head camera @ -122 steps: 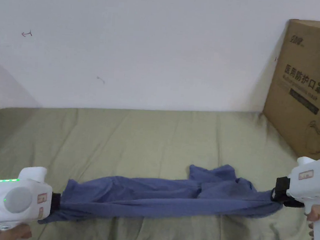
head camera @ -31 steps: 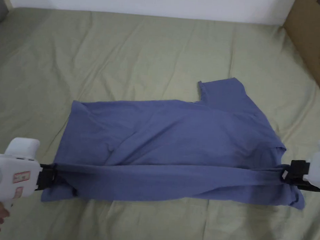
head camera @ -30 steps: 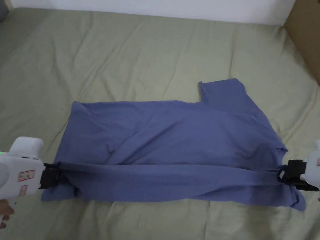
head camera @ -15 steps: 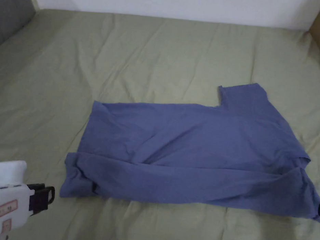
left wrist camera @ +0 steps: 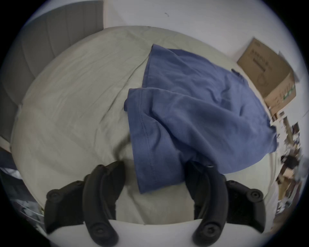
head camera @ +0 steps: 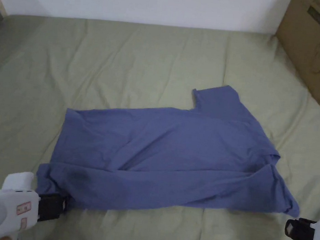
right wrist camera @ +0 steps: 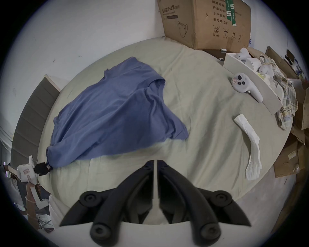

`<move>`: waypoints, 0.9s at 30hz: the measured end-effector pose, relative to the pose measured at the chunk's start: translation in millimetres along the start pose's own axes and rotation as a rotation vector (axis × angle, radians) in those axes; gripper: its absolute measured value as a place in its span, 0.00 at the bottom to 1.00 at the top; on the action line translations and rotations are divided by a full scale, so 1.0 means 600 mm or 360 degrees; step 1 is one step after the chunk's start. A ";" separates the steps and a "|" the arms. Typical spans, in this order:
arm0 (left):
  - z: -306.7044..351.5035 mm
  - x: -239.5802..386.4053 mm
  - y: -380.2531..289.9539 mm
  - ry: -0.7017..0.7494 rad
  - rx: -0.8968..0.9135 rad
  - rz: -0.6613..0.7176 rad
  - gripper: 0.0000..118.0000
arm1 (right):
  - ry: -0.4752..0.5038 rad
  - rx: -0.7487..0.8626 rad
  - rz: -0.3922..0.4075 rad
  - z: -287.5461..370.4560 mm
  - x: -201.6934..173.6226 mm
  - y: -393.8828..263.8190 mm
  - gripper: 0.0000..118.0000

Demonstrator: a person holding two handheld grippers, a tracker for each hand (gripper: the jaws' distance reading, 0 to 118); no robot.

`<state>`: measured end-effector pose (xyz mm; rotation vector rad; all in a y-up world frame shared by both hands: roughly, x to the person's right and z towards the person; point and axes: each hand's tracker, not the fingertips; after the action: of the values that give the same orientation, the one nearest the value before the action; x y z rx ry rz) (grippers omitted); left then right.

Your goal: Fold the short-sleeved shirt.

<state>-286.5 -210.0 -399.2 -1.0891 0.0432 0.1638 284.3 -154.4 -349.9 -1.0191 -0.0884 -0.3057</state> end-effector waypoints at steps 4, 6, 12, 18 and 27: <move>0.028 -0.015 0.009 0.0038 0.0078 0.0017 0.06 | -0.0021 0.0044 0.0020 -0.044 0.012 0.037 0.81; 0.028 -0.027 0.021 -0.0090 0.0021 0.0152 0.06 | -0.0023 0.0063 0.0097 -0.082 0.012 0.065 0.81; 0.049 -0.014 0.023 -0.0035 0.0082 0.0030 0.06 | 0.0025 -0.0151 0.0072 -0.156 0.001 0.082 0.35; 0.090 -0.034 0.039 -0.0077 0.0120 -0.0027 0.06 | 0.0101 -0.0140 0.0102 -0.098 -0.013 0.089 0.09; 0.148 -0.071 -0.032 -0.0039 0.0054 -0.0136 0.06 | 0.0271 -0.0215 -0.0141 0.029 0.057 0.002 0.09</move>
<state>-329.5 -145.0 -336.4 -1.0532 -0.0225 0.0995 318.7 -146.1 -334.3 -1.1207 0.0417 -0.4831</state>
